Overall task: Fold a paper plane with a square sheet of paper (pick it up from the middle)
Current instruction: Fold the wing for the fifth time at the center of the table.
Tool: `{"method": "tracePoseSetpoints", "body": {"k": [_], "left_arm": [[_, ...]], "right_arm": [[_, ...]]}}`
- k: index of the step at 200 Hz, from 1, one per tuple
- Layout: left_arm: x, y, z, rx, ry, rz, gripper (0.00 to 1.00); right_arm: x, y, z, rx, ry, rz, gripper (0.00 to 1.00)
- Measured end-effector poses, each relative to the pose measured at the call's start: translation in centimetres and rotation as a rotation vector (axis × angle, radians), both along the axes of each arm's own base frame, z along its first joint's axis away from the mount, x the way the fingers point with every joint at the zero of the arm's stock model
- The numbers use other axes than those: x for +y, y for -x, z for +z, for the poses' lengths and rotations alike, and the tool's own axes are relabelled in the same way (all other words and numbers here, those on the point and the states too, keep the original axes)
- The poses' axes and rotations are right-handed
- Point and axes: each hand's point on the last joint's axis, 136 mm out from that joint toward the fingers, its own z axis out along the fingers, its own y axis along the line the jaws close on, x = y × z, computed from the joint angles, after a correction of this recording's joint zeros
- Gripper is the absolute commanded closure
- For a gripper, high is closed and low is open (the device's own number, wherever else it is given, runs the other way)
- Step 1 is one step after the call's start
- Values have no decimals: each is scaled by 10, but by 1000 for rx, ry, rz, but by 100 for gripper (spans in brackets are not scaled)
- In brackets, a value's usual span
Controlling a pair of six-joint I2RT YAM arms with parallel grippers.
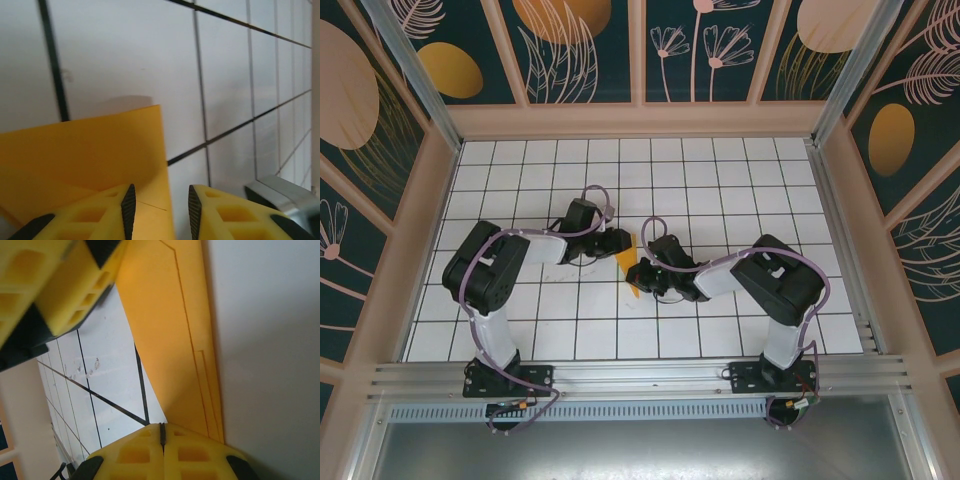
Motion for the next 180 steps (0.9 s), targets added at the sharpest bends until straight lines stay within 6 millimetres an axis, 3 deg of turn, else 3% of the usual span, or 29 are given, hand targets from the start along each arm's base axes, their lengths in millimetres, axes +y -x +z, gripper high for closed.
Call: {"method": "tracePoseSetpoints", "body": {"k": [77, 142, 180], "left_arm": [[3, -5, 3, 15, 35, -20, 59], [23, -26, 3, -10, 31, 9, 58], [23, -27, 3, -16, 30, -1, 58]], "right_arm": [[0, 1, -1, -9, 11, 14, 100], [0, 2, -1, -15, 14, 19, 100], [0, 2, -1, -23, 16, 27, 100]]}}
